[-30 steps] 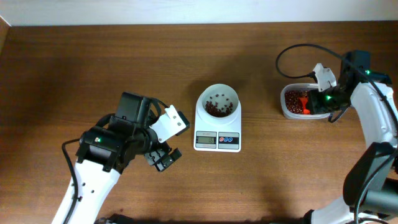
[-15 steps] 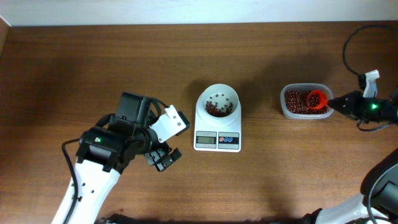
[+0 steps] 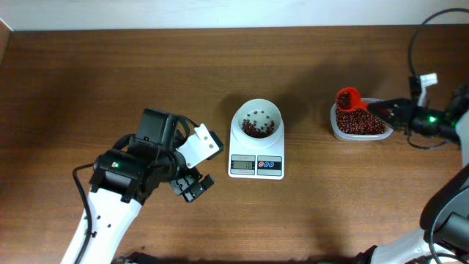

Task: Scoop and weigh 50g on scale
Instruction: 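Carry the filled scoop over the white bowl on the scale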

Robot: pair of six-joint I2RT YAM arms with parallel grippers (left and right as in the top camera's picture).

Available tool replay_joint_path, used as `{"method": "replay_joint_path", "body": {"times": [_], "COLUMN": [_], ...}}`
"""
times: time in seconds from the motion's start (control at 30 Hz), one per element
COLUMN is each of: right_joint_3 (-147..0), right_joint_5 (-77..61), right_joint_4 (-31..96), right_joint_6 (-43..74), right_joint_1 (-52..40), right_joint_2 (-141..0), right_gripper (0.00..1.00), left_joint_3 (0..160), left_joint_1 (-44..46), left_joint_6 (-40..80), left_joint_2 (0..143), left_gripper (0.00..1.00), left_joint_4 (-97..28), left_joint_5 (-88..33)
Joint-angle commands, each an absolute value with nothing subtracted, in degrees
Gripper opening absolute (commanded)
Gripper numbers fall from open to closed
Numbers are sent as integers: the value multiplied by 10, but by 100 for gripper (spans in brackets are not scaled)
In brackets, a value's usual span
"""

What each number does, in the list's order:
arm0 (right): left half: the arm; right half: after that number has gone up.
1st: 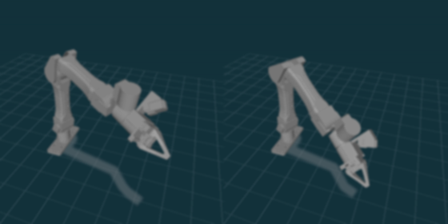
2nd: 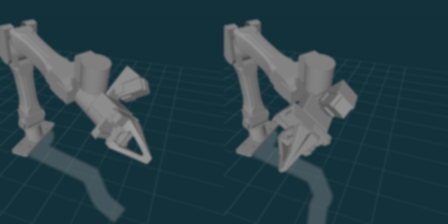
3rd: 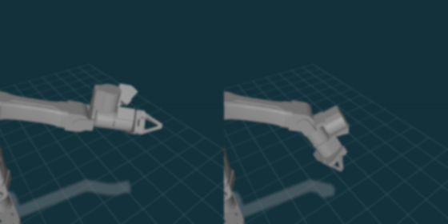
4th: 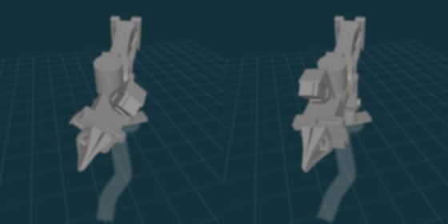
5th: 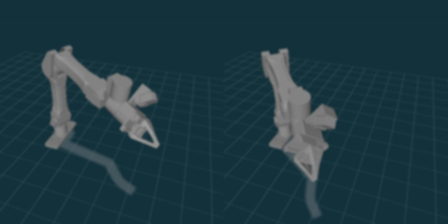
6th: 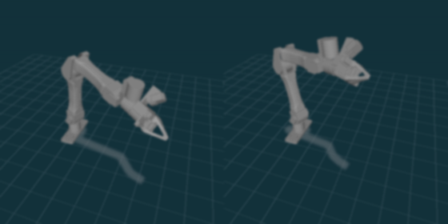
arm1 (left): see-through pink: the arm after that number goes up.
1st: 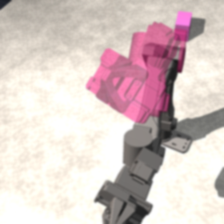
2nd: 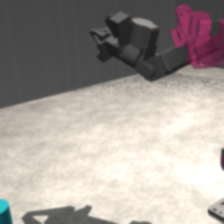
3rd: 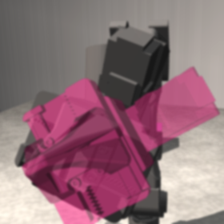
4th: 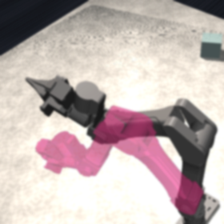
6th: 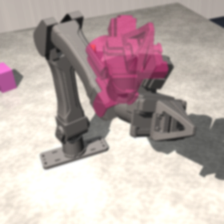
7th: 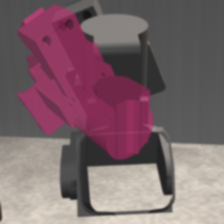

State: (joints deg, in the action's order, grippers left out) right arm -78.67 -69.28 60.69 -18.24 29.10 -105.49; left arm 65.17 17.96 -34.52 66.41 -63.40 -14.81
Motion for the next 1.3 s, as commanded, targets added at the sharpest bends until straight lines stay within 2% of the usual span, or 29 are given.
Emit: {"method": "replay_joint_path", "body": {"times": [0.0, 0.2, 0.47, 0.63, 0.7, 0.77, 0.8, 0.87, 0.9, 0.93, 1.0, 1.03, 1.27], "right_joint_3": [-785, -785, -785, -785, -785, -785, -785, -785, -785, -785, -785, -785, -785], "right_joint_5": [-740, -761, -562, -564, -530, -579, -503, -575, -528, -561, -543, -588, -594], "right_joint_4": [608, 581, 453, 445, 430, 434, 418, 432, 419, 429, 416, 420, 419], "right_joint_6": [-192, -192, -193, -219, -177, -242, -159, -246, -187, -222, -181, -216, -206], "right_joint_1": [227, 75, -36, -42, -41, -41, -41, -41, -41, -41, -41, -41, -41], "right_joint_2": [-1059, -1059, -1059, -1059, -1059, -1059, -1059, -1059, -1059, -1058, -1058, -1059, -1059], "right_gripper": [4, 4, 4, 4, 4, 4, 4, 4, 4, 4, 4, 4, 4], "left_joint_3": [659, 659, 659, 659, 659, 659, 659, 659, 659, 659, 659, 659, 659], "left_joint_1": [177, 177, 177, 177, 177, 177, 177, 177, 177, 177, 177, 177, 177], "left_joint_6": [-352, -352, -352, -352, -352, -352, -352, -352, -352, -352, -352, -352, -352], "left_joint_2": [659, 659, 659, 659, 659, 659, 659, 659, 659, 659, 659, 659, 659], "left_gripper": [99, 99, 99, 99, 99, 99, 99, 99, 99, 99, 99, 99, 99], "left_joint_4": [-633, -633, -633, -633, -633, -633, -633, -633, -633, -633, -633, -633, -633], "left_joint_5": [-156, -157, -157, -157, -157, -157, -156, -157, -157, -157, -157, -157, -157]}}
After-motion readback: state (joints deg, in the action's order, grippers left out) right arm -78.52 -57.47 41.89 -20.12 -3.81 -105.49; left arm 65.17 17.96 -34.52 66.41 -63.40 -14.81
